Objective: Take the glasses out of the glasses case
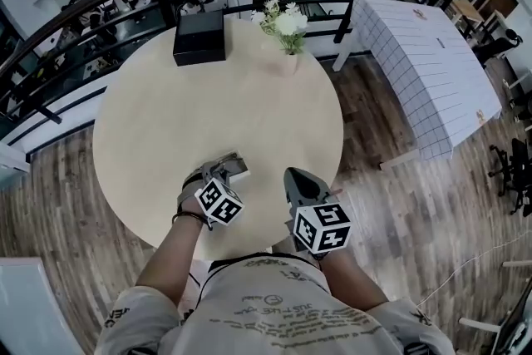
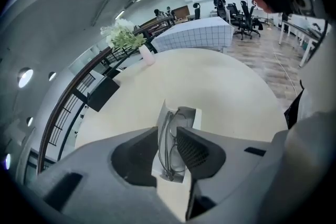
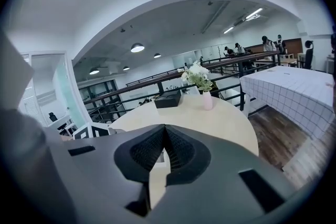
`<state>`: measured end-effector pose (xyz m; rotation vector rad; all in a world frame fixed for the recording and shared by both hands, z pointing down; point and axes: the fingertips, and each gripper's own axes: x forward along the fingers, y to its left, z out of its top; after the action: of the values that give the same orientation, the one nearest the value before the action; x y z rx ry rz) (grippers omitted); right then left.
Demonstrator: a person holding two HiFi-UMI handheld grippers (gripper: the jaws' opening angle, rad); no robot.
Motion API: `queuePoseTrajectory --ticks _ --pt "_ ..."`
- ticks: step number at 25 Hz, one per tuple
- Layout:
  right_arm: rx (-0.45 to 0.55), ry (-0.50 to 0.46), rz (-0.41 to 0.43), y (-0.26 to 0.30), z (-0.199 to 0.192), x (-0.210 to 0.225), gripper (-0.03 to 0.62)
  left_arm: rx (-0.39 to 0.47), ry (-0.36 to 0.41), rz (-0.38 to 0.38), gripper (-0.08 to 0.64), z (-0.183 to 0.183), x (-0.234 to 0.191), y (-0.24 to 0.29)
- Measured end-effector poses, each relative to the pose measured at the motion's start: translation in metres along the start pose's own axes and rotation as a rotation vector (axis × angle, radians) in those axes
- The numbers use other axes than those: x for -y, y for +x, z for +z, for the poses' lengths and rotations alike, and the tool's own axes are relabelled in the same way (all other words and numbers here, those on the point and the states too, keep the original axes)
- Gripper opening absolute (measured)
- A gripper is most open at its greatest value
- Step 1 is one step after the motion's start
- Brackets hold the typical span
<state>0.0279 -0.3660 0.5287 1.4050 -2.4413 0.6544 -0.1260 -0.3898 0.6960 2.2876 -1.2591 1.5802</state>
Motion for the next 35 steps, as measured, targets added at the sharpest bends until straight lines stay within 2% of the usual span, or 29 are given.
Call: queuePoseTrajectory --ticks 5,8,14,24,35 --pt "0.003 0.011 -0.037 -0.003 0.001 0.017 0.015 -0.063 0.062 0.005 0.110 -0.017 0.004 0.022" --pt "-0.002 0.010 -0.044 -0.004 -0.001 0.021 0.015 -0.090 0.066 0.012 0.110 -0.025 0.005 0.029" --pt "-0.013 0.007 -0.048 -0.007 -0.003 0.020 0.015 -0.089 0.065 0.074 0.112 -0.025 -0.005 0.040" --pt "-0.017 0.008 -0.086 -0.021 -0.010 0.031 0.015 -0.189 0.142 0.135 0.112 -0.041 -0.009 0.060" --pt "-0.012 -0.002 -0.110 -0.025 -0.013 0.032 0.015 -0.217 0.163 0.158 0.080 -0.040 -0.014 0.073"
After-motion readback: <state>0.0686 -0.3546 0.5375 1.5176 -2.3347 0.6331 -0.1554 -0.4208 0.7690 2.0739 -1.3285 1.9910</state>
